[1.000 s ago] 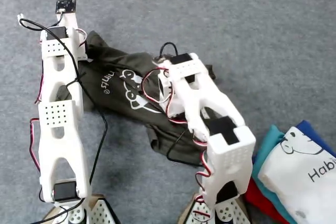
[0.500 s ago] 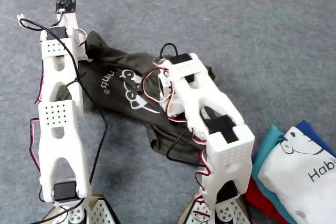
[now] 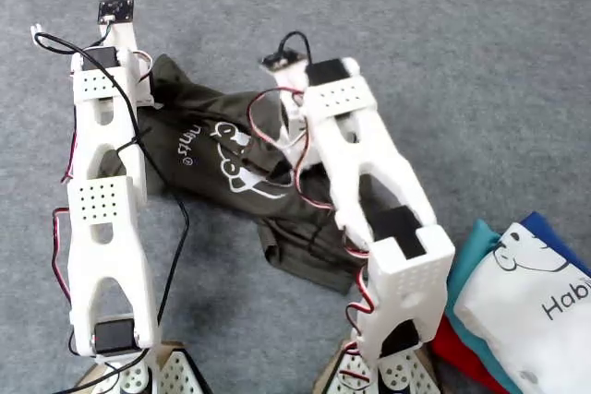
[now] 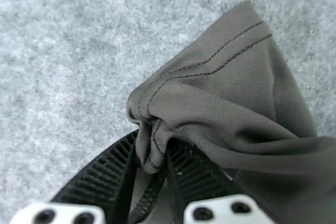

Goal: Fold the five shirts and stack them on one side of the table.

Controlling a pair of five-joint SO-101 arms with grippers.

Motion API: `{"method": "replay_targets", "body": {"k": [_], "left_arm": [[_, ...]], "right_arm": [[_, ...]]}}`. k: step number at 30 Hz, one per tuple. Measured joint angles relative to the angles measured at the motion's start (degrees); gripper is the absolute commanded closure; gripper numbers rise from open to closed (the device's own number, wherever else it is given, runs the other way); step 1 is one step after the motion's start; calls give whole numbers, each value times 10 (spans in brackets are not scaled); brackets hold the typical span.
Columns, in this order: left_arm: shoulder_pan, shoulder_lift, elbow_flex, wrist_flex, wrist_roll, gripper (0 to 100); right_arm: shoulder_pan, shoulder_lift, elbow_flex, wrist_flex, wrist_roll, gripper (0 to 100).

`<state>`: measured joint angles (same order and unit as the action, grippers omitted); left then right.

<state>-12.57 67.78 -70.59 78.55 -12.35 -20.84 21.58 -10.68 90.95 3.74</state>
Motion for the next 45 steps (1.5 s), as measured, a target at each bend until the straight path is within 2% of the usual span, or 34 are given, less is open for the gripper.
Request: {"method": "replay_targets", "body": {"k": [5,11,21,24,38,41,45], "left_arm": [[0,0,0,-3,0,981],[0,0,0,-3,0,981],[0,0,0,-3,0,981],[0,0,0,-3,0,981],[0,0,-1,-3,0,981],[1,4,-40,15,33,981],[5,3,-178,99,71,981]], "right_arm": [[18,0,-80,75,60,990],[36,0,-90,76,106,931],[34,0,-39,28,101,934],[34,0,-31,17,98,997],[34,0,-36,25,84,995],[34,0,-84,56,84,995],[41,0,-213,98,89,995]]}}
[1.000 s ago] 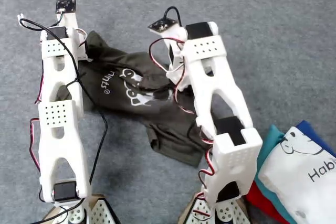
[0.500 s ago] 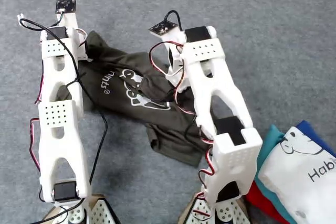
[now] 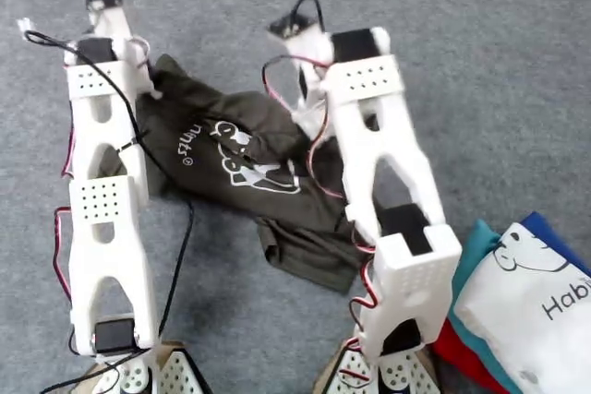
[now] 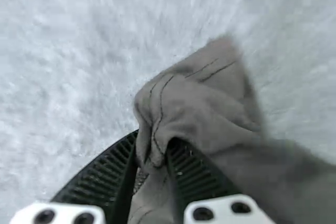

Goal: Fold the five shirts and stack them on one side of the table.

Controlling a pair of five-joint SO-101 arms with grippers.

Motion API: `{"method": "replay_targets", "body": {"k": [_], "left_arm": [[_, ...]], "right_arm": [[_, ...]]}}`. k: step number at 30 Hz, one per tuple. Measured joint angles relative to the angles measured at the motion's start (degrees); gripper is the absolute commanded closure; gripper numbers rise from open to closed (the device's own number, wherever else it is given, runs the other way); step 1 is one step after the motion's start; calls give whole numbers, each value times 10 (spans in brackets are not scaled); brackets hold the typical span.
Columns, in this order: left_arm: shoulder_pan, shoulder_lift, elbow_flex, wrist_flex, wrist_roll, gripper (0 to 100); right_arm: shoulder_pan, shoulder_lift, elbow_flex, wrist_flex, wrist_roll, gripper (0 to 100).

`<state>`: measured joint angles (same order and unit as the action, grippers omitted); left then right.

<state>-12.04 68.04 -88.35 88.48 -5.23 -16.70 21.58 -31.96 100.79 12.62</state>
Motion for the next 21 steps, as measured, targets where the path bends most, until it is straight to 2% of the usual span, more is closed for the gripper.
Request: {"method": "replay_targets", "body": {"k": [10,15,21], "left_arm": [[7,-213,-51,60,8,981],[16,-317,-51,114,8,981],[26,-459,-52,118,8,981]], "right_arm": [[26,-136,-277,5,52,994],[84,-209,-370,5,56,994],[149,-270,-456,-41,56,994]]}}
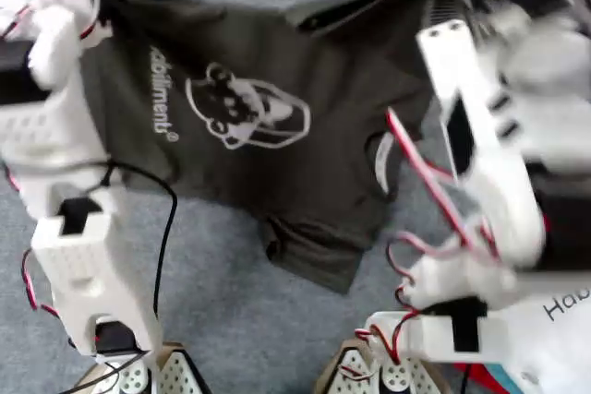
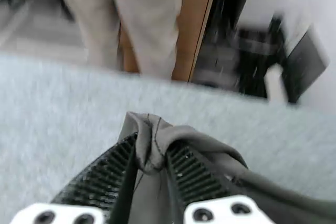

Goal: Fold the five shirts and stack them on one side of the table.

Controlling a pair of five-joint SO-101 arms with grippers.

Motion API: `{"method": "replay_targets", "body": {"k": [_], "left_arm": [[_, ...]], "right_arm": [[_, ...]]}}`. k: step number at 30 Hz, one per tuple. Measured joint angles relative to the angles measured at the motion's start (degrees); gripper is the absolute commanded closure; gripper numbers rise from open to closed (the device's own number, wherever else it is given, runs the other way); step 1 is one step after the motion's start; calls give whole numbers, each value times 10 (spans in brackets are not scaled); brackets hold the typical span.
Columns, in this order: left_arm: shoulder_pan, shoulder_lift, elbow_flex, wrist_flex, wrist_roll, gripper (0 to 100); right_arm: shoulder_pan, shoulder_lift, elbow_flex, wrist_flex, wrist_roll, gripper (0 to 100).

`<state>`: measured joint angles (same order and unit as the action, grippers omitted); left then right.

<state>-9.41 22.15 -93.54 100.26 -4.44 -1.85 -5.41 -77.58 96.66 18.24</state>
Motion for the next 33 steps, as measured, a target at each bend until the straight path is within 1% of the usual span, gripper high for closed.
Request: {"method": "replay_targets", "body": {"k": [4,7,10,16,21,26,29,33], "left_arm": [[12,-89,9,1,0,981],[13,-158,57,1,0,981],[13,-243,143,1,-5,981],[11,-442,356,1,-53,981],[-36,-595,470,1,-79,980],[-72,-675,496,1,-88,980],[-73,-695,503,0,-89,980],[-73,-700,507,-2,-89,980]], "right_arm": [[19,-40,-25,-44,0,994],[33,-67,-26,-80,0,994],[39,-94,-26,-110,0,994],[40,-144,-27,-152,0,994],[40,-177,-28,-181,6,991],[40,-201,-37,-208,61,991],[40,-202,-37,-232,89,991],[40,-202,4,-245,98,991]]}}
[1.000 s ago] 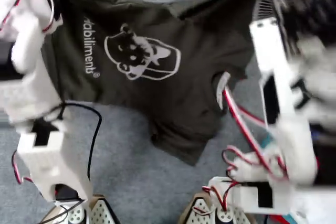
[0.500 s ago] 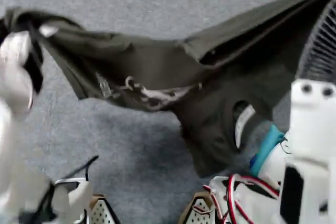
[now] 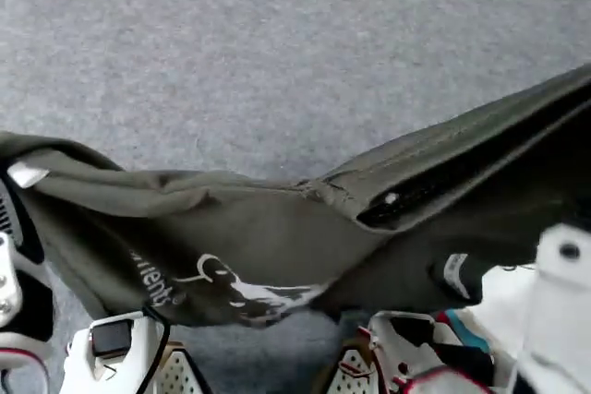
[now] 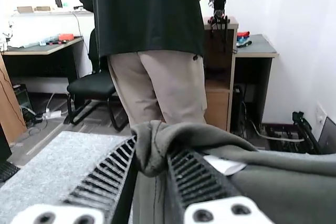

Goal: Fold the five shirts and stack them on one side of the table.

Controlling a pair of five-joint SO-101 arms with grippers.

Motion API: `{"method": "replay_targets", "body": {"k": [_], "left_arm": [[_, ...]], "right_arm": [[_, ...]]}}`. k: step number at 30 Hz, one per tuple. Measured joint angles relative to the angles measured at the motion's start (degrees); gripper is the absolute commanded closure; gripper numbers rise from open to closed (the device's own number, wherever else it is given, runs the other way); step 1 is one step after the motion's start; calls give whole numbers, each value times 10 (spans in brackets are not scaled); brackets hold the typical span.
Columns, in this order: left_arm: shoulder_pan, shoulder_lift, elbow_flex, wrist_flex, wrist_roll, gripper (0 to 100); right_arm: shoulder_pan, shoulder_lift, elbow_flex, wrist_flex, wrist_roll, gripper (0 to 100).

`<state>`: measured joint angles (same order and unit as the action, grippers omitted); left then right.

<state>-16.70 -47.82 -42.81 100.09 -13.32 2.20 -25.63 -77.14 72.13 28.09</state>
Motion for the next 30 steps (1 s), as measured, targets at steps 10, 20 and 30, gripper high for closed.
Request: {"method": "replay_targets", "body": {"k": [10,20,30], "left_arm": [[32,-3,213,-82,23,980],[33,3,537,-393,72,980],[33,141,689,-712,73,980]], "right_arm": [[-74,2,238,-3,-10,993],[-88,7,507,-127,-75,993],[-88,86,673,-348,-77,993]]}}
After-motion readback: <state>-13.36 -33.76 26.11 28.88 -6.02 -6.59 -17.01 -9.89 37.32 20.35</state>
